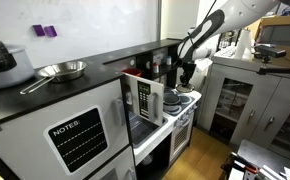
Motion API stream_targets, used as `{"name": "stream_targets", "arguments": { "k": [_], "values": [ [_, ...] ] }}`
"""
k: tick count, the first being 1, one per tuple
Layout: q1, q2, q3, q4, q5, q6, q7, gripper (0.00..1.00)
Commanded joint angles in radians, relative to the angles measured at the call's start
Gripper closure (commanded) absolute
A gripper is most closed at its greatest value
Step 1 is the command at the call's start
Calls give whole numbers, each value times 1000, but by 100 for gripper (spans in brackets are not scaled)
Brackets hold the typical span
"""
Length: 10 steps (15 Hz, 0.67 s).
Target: Put the pots lid on the stove
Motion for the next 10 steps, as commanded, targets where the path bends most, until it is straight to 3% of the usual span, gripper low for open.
{"name": "stream_targets", "arguments": {
  "k": [1, 5, 10],
  "values": [
    [-42, 55, 22, 86, 16, -53, -20, 92],
    [-70, 101, 37, 136, 39, -70, -18, 92],
    [-99, 105, 54, 107, 86, -47, -21, 92]
  ]
}}
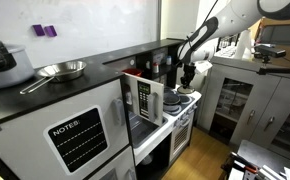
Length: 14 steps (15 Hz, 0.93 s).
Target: Put the pots lid on the stove
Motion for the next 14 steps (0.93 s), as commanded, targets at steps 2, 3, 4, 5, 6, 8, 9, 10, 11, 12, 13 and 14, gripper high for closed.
{"name": "stream_targets", "arguments": {
  "k": [2, 3, 4, 5, 6, 8, 9, 10, 11, 12, 13, 14],
  "values": [
    [-52, -11, 40, -18, 57, -4, -25, 92],
    [-57, -15, 41, -27, 66, 1, -26, 92],
    [-61, -19, 42, -38, 75, 7, -26, 92],
    [-66, -25, 44, -51, 84, 14, -28, 92],
    [-70, -29, 44, -62, 93, 20, -28, 92],
    [-77, -39, 45, -94, 111, 37, -32, 92],
    [-80, -46, 46, -112, 122, 48, -34, 92],
    [-83, -53, 47, -133, 132, 61, -36, 92],
    [-85, -57, 48, -148, 143, 73, -39, 92],
    [-87, -59, 51, -162, 154, 88, -44, 92],
    [-89, -60, 55, -177, 166, 110, -51, 92],
    [-91, -59, 61, -189, 180, 137, -57, 92]
  ]
}}
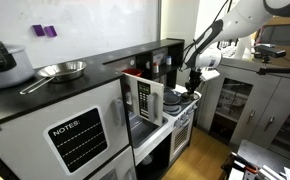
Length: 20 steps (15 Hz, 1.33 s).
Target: Put the pots lid on the stove
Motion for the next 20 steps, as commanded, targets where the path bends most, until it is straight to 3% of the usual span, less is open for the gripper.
{"name": "stream_targets", "arguments": {
  "k": [1, 10, 11, 12, 14, 18, 20],
  "values": [
    [-31, -30, 45, -69, 58, 97, -48, 92],
    [-53, -15, 103, -119, 91, 242, -54, 92],
    [-56, -16, 105, -122, 90, 248, -51, 87],
    [-61, -15, 107, -123, 88, 252, -50, 42],
    [-69, -16, 109, -124, 90, 256, -48, 35],
    [-79, -24, 119, -126, 95, 261, -52, 7],
    [-77, -43, 126, -139, 95, 261, -46, 0]
  ]
}}
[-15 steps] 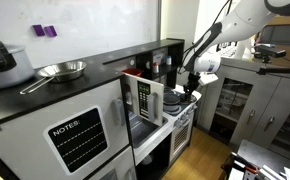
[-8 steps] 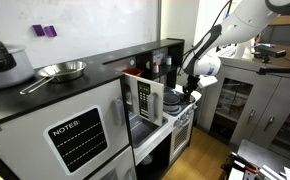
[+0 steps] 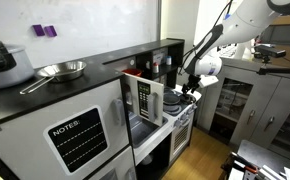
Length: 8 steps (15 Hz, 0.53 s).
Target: Put the pots lid on the stove
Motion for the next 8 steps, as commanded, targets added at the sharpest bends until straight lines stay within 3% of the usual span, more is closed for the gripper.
{"name": "stream_targets", "arguments": {
  "k": [1, 4, 8],
  "values": [
    [-28, -53, 40, -45, 23, 24, -27, 0],
    [-22, -123, 41, -106, 27, 36, -35, 0],
    [10, -264, -11, -215, 14, 3, -17, 0]
  ]
}}
